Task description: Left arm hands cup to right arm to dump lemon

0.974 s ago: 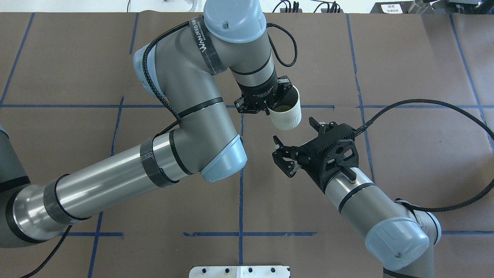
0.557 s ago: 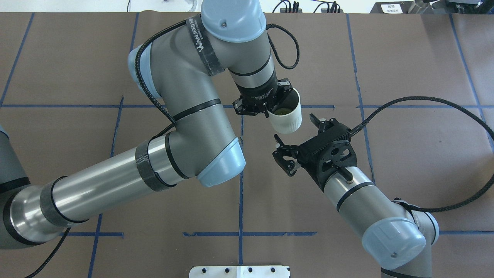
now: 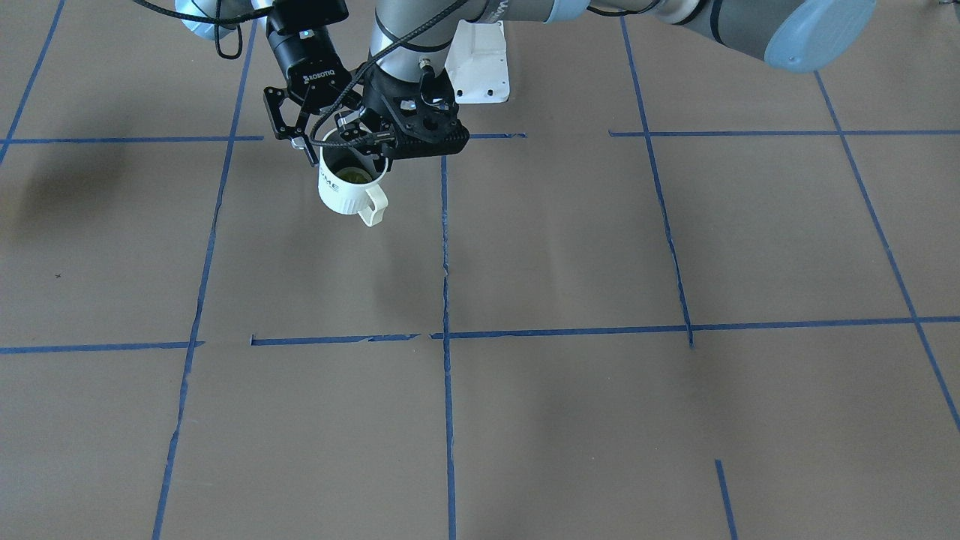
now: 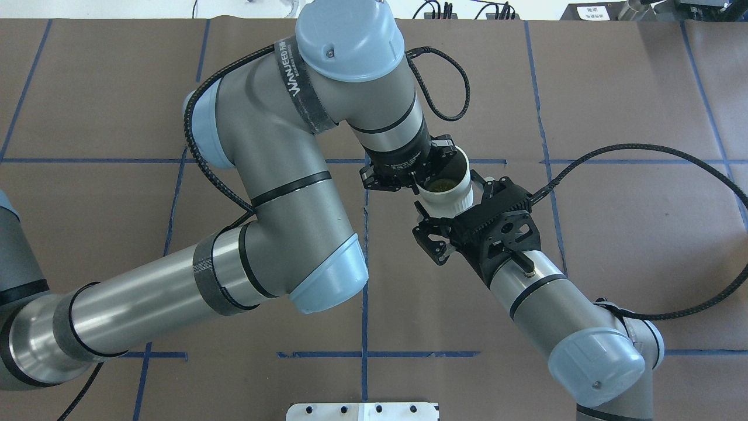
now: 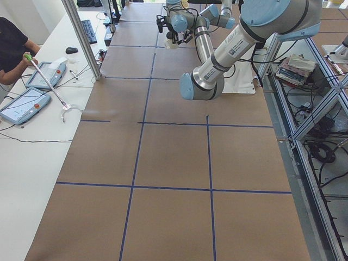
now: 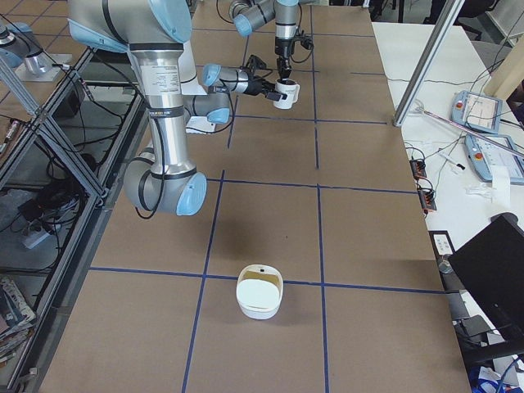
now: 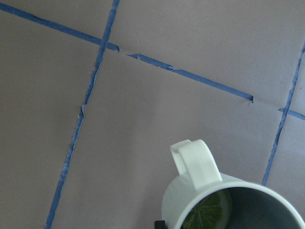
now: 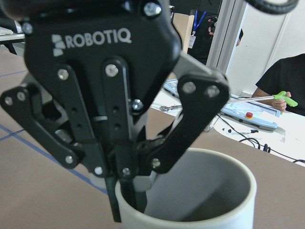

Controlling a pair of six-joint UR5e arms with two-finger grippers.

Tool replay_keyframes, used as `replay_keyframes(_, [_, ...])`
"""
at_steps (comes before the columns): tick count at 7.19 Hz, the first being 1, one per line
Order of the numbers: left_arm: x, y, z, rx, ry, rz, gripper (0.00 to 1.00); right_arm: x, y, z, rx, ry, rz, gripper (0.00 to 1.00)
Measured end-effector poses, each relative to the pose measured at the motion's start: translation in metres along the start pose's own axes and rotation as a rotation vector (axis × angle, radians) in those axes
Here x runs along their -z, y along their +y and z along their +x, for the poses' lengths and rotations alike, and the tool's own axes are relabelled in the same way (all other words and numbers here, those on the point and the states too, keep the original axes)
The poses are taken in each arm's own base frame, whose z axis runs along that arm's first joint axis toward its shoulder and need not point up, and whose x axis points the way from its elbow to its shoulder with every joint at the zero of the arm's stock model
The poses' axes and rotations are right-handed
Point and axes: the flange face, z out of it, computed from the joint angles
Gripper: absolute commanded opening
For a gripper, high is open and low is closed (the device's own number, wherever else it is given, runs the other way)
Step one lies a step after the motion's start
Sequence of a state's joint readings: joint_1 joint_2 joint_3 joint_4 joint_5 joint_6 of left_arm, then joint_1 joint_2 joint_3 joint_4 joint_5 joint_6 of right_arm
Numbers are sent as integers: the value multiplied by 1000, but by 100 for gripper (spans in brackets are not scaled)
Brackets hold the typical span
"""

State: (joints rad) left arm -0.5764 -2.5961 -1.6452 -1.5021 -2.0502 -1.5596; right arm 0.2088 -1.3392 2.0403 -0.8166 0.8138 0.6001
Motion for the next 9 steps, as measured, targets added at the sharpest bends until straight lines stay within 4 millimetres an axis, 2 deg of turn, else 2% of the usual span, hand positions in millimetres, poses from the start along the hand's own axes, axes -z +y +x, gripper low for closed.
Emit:
replay_keyframes(2, [4,6,0,-8,11,-5,2,0,-1,1,-2,1,2,98])
replay_keyframes(3, [6,9,0,-12,16,-8,4,-1,-1,1,-2,1,2,87])
replay_keyframes(4, [7,13,1,-17,20,-11,9,-1,1,1,0,4,1,62])
replay_keyframes(5, [8,15,0,-20,22,-13,37,-4,4,1,6,8,-4,44])
replay_keyframes(6, [10,16,1,-22,26,-13,93,-6,8,2,14,12,-11,38])
replay_keyframes(7, [18,20,2,-31,45,-14,100,-8,14,3,26,18,-21,38])
replay_keyframes(9, [50,33,-2,-62,111,-5,100,-12,21,6,36,33,-26,28])
